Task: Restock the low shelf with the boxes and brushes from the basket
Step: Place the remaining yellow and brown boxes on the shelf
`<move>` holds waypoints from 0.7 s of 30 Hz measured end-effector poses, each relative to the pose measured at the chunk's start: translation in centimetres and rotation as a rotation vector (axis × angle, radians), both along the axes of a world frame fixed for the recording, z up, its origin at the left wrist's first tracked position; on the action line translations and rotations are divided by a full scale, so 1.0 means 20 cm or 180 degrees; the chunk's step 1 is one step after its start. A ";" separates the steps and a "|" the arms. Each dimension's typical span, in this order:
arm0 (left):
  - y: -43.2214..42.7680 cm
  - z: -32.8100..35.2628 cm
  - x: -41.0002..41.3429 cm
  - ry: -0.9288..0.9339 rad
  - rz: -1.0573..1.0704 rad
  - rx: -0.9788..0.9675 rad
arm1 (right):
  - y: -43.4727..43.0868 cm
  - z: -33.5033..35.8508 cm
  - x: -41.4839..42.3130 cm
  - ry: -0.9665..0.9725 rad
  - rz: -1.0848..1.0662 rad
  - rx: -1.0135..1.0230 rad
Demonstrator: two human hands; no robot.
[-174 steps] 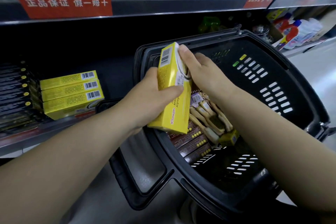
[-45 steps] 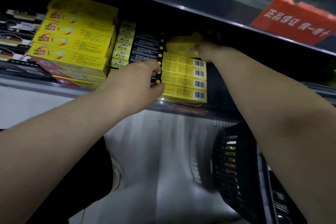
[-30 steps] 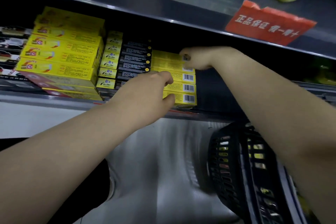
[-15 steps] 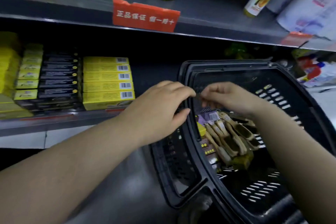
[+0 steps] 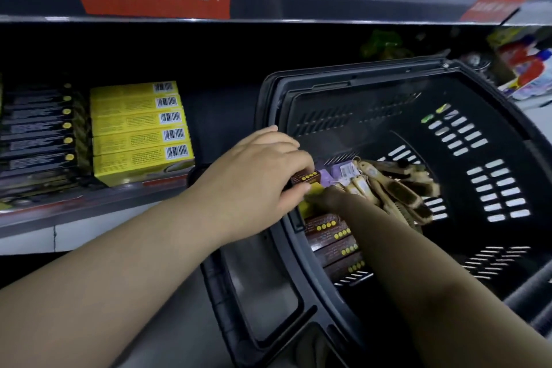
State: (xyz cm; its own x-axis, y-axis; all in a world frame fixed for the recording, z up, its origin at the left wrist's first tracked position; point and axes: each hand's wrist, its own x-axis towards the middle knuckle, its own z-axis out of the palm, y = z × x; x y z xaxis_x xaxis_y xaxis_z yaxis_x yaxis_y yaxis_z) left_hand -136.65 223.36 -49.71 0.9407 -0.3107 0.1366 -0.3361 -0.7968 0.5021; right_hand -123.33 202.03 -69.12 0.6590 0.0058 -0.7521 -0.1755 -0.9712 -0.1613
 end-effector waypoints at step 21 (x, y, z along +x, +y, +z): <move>-0.01 0.10 -0.03 0.0639 0.0893 -0.2582 | 0.16 1.40 -0.10 -0.0409 0.0071 0.2845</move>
